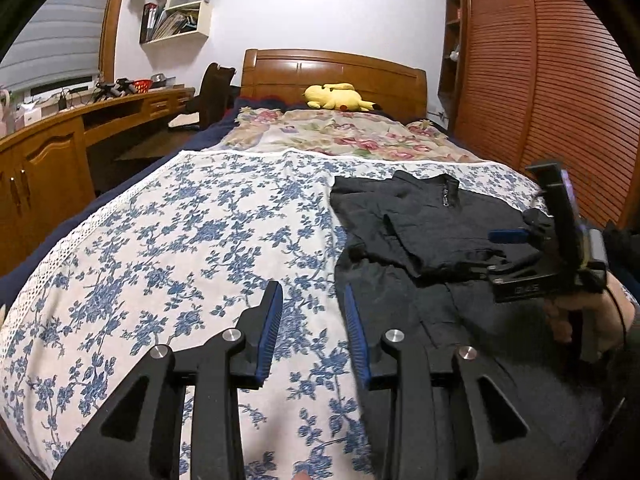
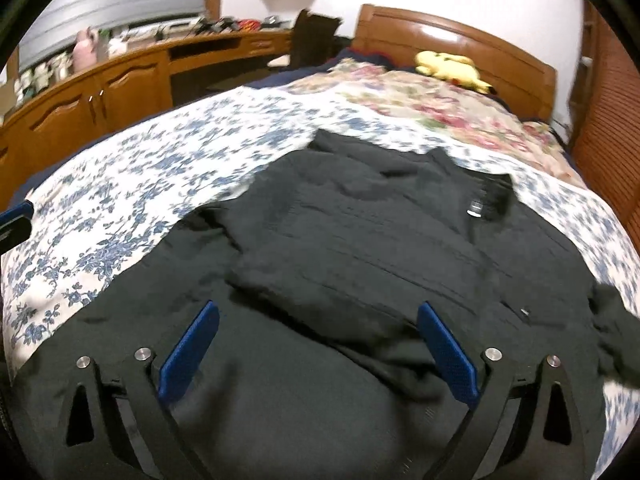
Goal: Fold large clothes
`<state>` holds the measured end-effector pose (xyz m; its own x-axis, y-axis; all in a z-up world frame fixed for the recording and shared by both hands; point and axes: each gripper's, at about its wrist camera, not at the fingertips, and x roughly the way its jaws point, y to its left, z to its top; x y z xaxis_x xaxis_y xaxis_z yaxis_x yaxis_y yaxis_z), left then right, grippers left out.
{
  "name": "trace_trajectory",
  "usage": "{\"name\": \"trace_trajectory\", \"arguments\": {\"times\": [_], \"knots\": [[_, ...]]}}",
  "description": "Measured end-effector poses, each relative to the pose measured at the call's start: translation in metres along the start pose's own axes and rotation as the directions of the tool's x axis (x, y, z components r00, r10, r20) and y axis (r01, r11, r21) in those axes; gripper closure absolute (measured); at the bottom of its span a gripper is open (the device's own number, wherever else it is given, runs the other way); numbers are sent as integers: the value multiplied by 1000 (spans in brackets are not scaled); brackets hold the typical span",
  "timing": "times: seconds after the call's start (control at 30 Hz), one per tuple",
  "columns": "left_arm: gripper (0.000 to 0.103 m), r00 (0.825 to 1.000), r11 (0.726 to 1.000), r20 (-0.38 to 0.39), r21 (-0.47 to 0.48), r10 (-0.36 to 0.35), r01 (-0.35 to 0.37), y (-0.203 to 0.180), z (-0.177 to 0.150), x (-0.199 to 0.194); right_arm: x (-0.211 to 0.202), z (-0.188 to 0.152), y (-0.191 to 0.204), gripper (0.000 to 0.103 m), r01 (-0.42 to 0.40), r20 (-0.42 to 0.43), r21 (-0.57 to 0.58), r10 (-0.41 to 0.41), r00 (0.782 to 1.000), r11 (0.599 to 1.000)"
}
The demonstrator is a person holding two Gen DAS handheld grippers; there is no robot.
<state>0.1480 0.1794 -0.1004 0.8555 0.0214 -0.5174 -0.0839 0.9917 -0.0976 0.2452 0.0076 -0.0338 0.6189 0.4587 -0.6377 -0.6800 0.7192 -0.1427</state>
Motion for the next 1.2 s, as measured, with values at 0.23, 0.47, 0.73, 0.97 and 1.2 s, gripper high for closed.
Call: {"name": "trace_trajectory", "arguments": {"times": [0.23,0.47,0.73,0.97,1.2], "knots": [[68,1000,1000,-3,-10,16,-16,14,-2,-1,49,22,12,14,11,-110,-63,-18,994,998],[60,1000,1000,8,-10,0,0,15,-3,-3,57,32,11,81,40,-127,-110,-54,990,993],[39,999,999,33,12,-34,34,-1,1,-6,-17,35,-19,90,81,52,-15,-81,995,997],[25,995,997,64,24,-79,78,-23,9,-13,-94,6,-46,91,127,160,86,-139,977,988],[24,991,993,71,50,-112,108,-47,14,-13,-152,-44,-59,91,157,213,228,-207,955,961]]}}
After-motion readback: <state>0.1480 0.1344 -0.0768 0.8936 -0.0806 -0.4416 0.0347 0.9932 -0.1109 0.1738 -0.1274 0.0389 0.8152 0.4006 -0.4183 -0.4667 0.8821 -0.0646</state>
